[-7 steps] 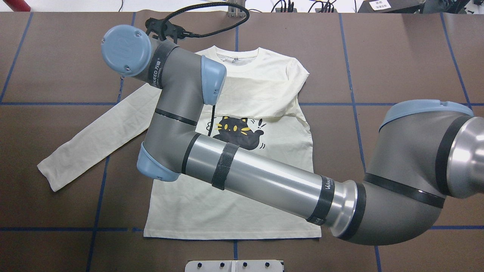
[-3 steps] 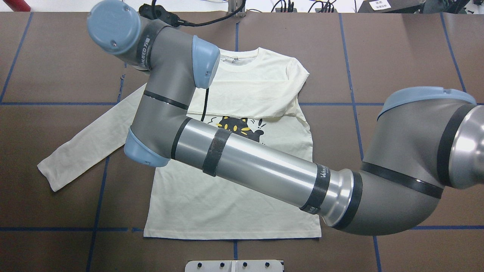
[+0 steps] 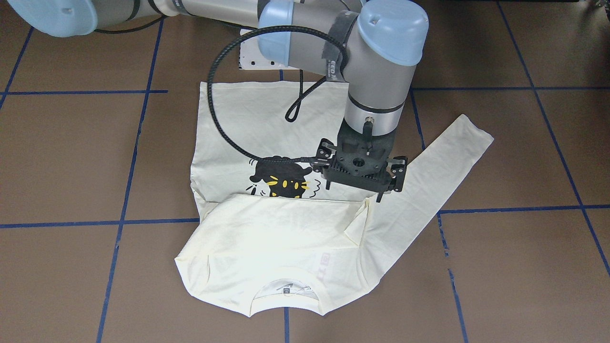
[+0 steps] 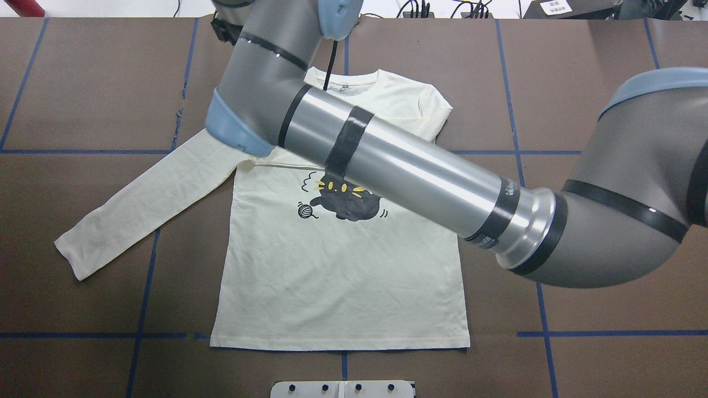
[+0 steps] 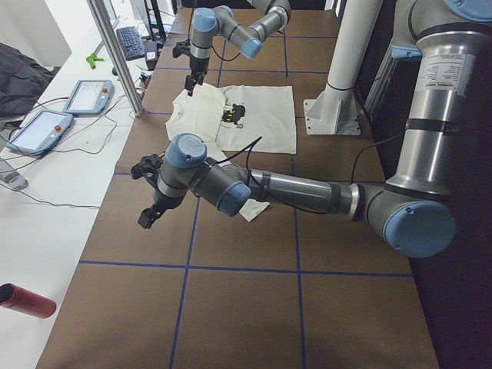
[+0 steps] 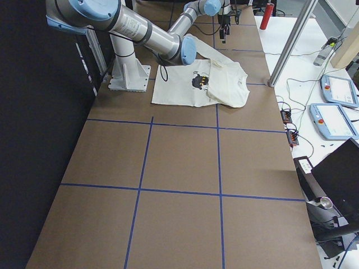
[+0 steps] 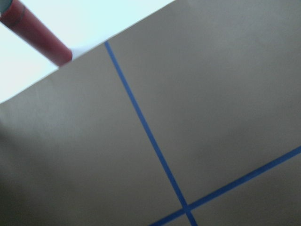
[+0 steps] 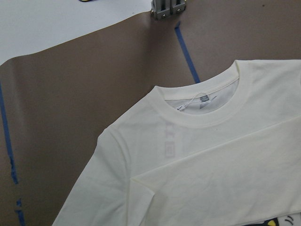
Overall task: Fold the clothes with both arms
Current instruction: 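Grasp the sleeve cuff with the right gripper and fold it across the chest, then release the sleeve and lift the right gripper away from the shirt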
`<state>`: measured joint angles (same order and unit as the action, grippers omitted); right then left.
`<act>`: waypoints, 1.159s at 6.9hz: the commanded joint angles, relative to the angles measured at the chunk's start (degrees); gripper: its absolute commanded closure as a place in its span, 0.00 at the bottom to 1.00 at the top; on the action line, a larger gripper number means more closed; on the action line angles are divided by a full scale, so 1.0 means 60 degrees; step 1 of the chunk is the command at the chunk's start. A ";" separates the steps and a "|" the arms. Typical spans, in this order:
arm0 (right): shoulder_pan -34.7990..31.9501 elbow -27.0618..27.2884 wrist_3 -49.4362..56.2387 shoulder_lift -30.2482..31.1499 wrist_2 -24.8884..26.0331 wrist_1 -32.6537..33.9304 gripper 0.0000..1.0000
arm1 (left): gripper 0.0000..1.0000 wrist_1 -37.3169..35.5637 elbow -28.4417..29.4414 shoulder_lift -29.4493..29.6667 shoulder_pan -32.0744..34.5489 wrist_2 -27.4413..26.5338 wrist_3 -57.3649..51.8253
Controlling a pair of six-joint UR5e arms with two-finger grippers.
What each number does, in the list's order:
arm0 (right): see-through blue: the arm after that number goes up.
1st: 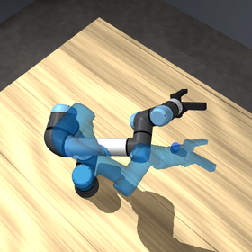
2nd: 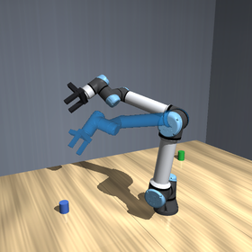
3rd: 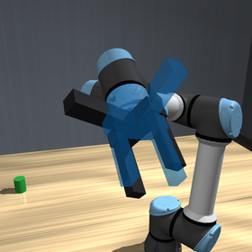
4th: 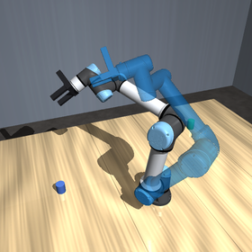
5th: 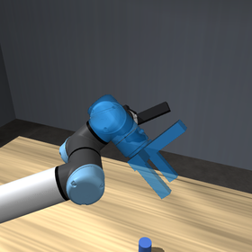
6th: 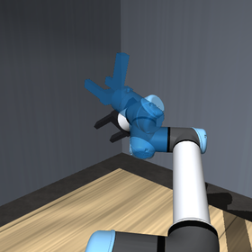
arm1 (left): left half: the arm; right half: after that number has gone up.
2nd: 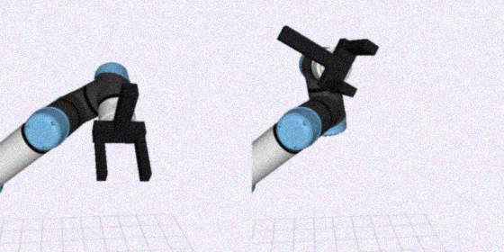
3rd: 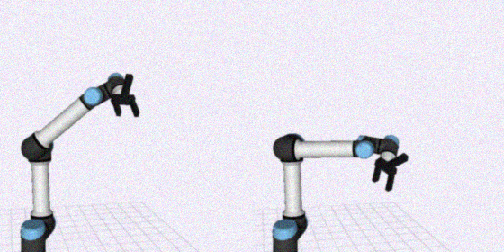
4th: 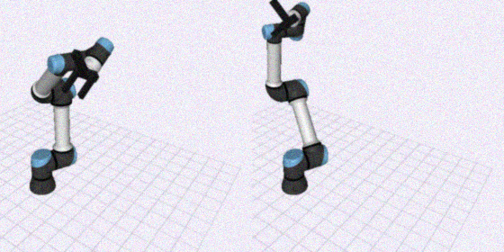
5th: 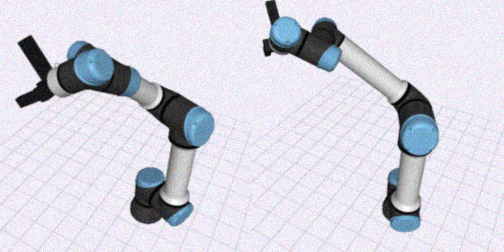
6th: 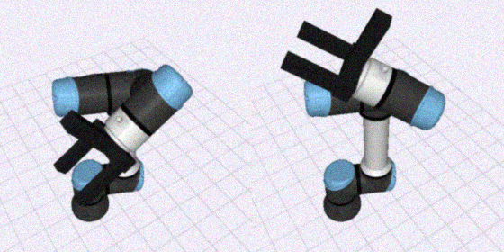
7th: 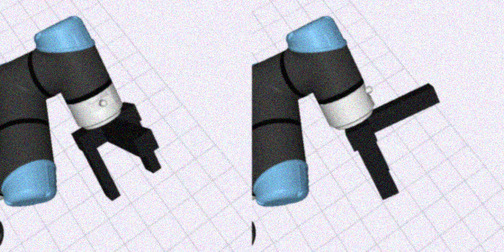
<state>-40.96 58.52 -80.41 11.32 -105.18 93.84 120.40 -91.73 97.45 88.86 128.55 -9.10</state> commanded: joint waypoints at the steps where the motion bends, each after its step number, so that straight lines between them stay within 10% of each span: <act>1: -0.1471 0.1532 0.2097 0.1459 -0.1522 0.0737 0.00 | 0.00 0.0967 -0.0296 0.0209 -0.0103 0.0586 0.1343; 5: -0.3597 0.5049 0.7146 0.6085 -0.2842 0.0694 0.00 | 0.00 0.1144 -0.2275 -0.1150 -0.2852 0.1033 0.2260; 8: -0.4916 0.5773 1.1103 0.8697 -0.3734 0.0533 0.00 | 0.00 0.1931 -0.2715 -0.2993 -0.4506 -0.0307 0.2322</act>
<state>-67.19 91.80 -23.36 57.15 -124.81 97.50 129.52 -107.16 83.72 66.28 131.58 4.73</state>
